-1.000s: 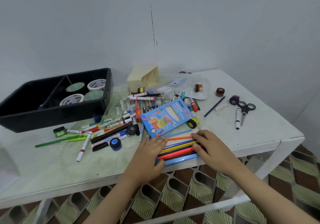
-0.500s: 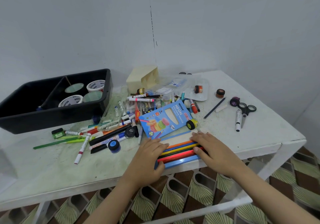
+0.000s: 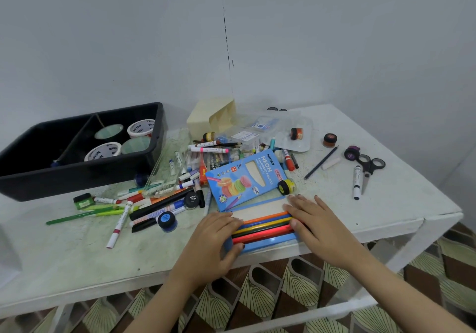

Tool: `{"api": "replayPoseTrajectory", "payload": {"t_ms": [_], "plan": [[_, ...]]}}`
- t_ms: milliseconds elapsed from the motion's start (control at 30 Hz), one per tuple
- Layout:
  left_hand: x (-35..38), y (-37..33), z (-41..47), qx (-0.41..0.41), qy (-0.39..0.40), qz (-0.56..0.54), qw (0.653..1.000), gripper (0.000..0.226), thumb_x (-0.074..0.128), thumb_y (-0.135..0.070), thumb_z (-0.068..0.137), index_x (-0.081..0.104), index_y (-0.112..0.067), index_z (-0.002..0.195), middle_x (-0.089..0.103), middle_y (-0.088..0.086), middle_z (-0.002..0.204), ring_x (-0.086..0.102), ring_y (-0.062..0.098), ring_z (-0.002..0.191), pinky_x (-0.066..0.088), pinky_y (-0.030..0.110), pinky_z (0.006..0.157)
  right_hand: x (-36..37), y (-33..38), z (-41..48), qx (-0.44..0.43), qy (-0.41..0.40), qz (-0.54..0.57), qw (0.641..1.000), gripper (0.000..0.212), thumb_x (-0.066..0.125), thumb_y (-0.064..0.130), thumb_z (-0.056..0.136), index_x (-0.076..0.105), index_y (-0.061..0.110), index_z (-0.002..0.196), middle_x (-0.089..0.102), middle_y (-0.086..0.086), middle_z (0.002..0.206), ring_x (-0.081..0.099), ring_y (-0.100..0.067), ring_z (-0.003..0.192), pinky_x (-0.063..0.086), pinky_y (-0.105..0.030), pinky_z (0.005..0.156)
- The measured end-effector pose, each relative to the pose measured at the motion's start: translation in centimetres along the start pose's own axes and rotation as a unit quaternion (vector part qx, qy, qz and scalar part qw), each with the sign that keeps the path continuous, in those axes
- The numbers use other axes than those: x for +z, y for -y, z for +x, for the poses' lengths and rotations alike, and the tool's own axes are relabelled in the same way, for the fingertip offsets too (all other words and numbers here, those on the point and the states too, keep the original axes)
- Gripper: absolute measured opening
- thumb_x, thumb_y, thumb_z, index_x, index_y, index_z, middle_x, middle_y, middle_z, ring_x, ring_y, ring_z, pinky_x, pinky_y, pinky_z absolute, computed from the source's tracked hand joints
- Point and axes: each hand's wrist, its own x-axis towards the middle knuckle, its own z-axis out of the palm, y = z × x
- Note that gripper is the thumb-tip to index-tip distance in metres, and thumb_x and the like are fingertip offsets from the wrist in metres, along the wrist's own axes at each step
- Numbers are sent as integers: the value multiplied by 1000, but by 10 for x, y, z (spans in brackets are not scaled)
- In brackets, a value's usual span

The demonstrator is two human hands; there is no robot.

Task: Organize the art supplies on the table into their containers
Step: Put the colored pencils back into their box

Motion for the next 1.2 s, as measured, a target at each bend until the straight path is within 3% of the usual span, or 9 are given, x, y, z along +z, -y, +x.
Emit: {"api": "replayPoseTrajectory", "payload": {"t_ms": [100,233,333,533,700,867,967,1067,1200], "plan": [[-3,-4,6,-8,-20,-19,1000,44,53,-44,84,58,-26,123,58,-12,122,39,-2,121,25,19,103,-7,0,7,23,-47,113,992,75,15,71,85,51,27,133,39,18,138,29,6,130,13,-14,109],[-3,-13,24,-5,-49,-42,998,39,54,-38,84,62,-23,119,60,-13,116,39,-7,116,23,11,100,-23,-8,28,87,-174,222,955,23,49,31,95,65,26,111,59,17,104,51,13,96,35,-2,80],[1,-18,38,-11,-58,-52,997,36,53,-36,85,63,-23,117,62,-12,113,42,-6,113,26,11,98,-34,-28,49,115,-189,132,966,25,49,13,95,67,20,109,58,7,95,53,0,84,36,-9,71],[8,-25,61,-36,-62,-52,996,36,44,-34,89,65,-19,114,64,-10,109,47,-2,106,28,6,90,-42,-69,81,81,-50,-94,991,39,50,8,92,61,24,126,53,-6,110,50,-24,99,38,-30,76],[12,-26,75,-116,-60,-146,981,29,51,-27,92,63,-25,118,55,-30,109,48,-14,107,38,4,88,-53,-79,93,57,-19,-49,997,21,59,13,89,72,22,103,51,-1,122,49,-17,110,33,-22,76],[11,-34,98,-185,-80,-265,943,32,53,-5,93,61,-32,108,68,-13,97,62,-1,93,49,15,82,-54,-85,91,-7,-56,-28,998,17,53,10,92,65,17,102,59,3,106,55,-18,97,39,-24,71],[10,-42,117,-265,-73,-399,875,29,47,-1,95,64,-24,102,71,0,93,67,8,85,53,21,77,-58,-77,87,-78,-167,-17,983,18,57,2,89,58,15,102,63,1,95,60,-21,83,43,-25,63],[3,-50,139,-353,-25,-558,750,26,41,-9,99,67,-11,99,72,13,95,69,21,85,57,27,74,-68,-56,83,-183,-242,-20,953,21,52,3,87,52,14,105,65,-5,92,58,-18,80,47,-24,65],[-2,-52,163,-372,19,-710,598,35,45,-29,92,61,-4,111,71,16,97,69,26,87,57,34,78,-73,-28,82,-317,-233,-18,919,17,48,3,90,56,11,103,67,-8,96,61,-21,83,51,-28,69]]}}
